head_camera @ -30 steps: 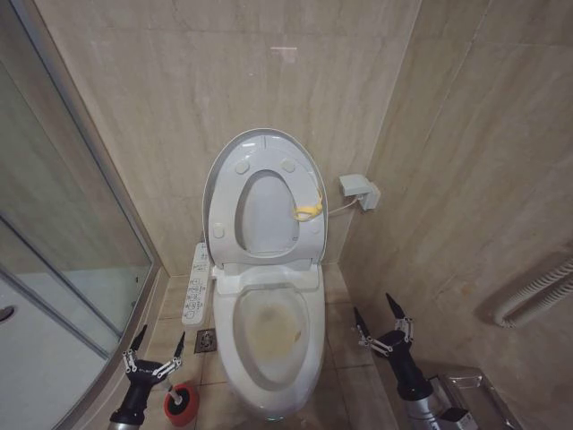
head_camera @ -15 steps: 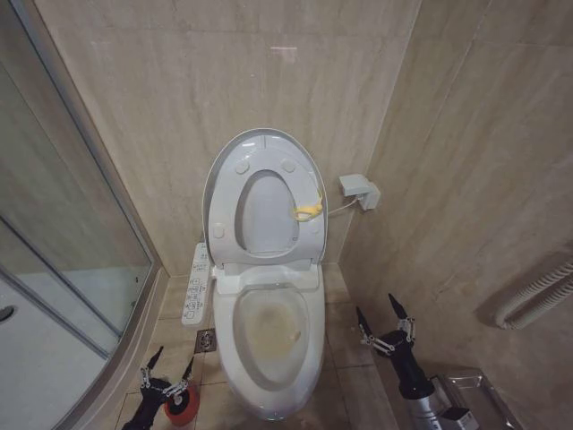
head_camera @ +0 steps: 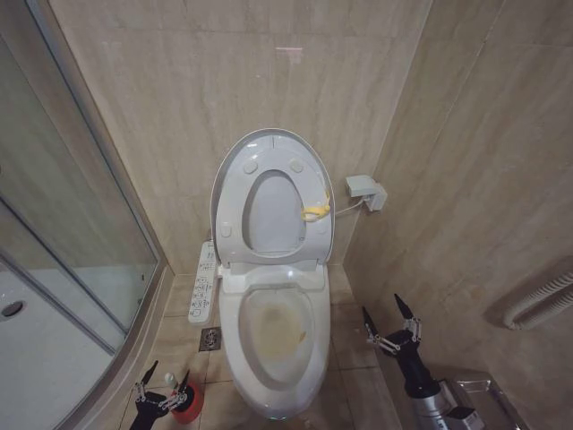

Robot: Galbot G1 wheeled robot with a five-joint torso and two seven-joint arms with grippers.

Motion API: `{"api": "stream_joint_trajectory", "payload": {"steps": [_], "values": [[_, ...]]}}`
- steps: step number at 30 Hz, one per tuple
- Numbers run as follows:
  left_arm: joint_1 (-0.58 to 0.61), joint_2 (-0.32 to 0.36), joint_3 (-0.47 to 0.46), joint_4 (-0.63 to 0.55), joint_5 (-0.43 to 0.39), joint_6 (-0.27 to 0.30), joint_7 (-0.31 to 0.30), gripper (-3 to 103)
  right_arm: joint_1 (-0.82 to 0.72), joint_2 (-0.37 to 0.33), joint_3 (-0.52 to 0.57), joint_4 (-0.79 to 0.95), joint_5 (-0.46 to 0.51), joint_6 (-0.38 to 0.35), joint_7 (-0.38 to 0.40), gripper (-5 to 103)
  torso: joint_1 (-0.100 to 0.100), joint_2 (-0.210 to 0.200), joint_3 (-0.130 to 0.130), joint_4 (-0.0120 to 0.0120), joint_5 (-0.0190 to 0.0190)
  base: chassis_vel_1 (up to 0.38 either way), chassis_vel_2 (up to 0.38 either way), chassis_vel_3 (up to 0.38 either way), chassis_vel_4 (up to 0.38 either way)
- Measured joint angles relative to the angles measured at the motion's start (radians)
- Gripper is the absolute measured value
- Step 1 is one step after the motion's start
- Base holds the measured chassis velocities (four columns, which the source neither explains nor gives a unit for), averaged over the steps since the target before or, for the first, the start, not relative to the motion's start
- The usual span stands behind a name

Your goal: Open the toilet lid, clean the toilet bowl with a toilet brush, close the toilet lid, and flush.

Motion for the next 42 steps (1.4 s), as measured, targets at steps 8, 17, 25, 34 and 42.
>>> {"api": "stream_joint_trajectory", "payload": {"steps": [8, 17, 25, 34, 42], "values": [[-0.003, -0.008, 0.008, -0.003, 0.002, -0.004, 0.006, 95, 0.012, -0.002, -0.005, -0.023, -0.002, 0.002, 0.0, 100, 0.0, 0.0, 0.0, -0.0002, -0.0001, 0.0, 0.0, 0.0, 0.0], [0.007, -0.005, 0.009, -0.012, 0.003, -0.004, 0.006, 68, 0.02, 0.0, -0.006, -0.035, -0.002, 0.004, 0.0, 100, 0.0, 0.0, 0.0, -0.0002, -0.0001, 0.0, 0.0, 0.0, 0.0], [0.017, -0.006, 0.009, -0.016, -0.018, 0.001, 0.04, 36, 0.023, 0.001, -0.008, -0.041, -0.003, 0.004, -0.001, 100, 0.0, 0.0, 0.0, -0.0002, -0.0001, 0.0, 0.0, 0.0, 0.0], [0.023, -0.002, 0.004, -0.034, -0.025, 0.002, 0.045, 23, 0.022, 0.004, -0.009, -0.045, -0.004, 0.007, -0.004, 100, 0.0, 0.0, 0.0, -0.0001, -0.0007, 0.0, 0.0, 0.0, 0.0], [0.073, 0.016, -0.007, -0.173, -0.06, -0.009, 0.038, 23, 0.02, 0.008, -0.011, -0.049, -0.004, 0.009, -0.006, 100, 0.0, 0.0, 0.0, -0.0003, -0.0005, 0.0, 0.0, 0.0, 0.0]]}}
